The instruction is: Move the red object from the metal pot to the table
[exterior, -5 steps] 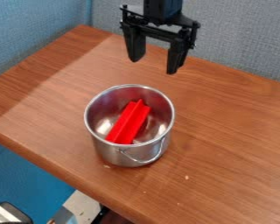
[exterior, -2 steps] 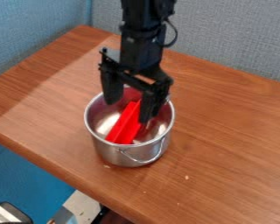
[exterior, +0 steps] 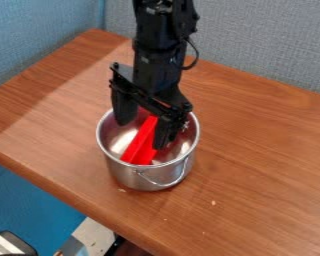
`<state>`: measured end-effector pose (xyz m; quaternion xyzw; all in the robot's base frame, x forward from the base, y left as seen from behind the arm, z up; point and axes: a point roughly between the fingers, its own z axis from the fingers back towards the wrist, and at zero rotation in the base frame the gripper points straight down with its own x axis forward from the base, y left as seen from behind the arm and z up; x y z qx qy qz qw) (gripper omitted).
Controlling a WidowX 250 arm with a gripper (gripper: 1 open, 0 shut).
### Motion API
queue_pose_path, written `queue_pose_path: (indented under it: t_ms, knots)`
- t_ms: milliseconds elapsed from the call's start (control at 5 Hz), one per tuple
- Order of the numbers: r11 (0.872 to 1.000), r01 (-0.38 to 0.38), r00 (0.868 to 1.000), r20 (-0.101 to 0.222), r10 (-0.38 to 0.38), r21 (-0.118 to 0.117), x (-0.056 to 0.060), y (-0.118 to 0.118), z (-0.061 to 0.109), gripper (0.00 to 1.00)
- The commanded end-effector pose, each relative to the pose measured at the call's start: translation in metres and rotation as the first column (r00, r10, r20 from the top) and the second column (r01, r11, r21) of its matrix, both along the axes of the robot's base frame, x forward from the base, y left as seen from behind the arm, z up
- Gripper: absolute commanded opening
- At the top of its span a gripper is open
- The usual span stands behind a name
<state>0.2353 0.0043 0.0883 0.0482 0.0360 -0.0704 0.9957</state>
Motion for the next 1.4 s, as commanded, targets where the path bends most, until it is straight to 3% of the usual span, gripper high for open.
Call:
queue_pose_path:
  t_ms: [0, 1200]
  knots:
    - [1.0, 0.004, 1.0, 0.024, -0.004, 0.017, 0.005, 0.003, -0.001, 1.0]
    - [0.998, -0.05, 0.999, 0.0, 0.05, 0.039, 0.012, 0.016, -0.028, 1.0]
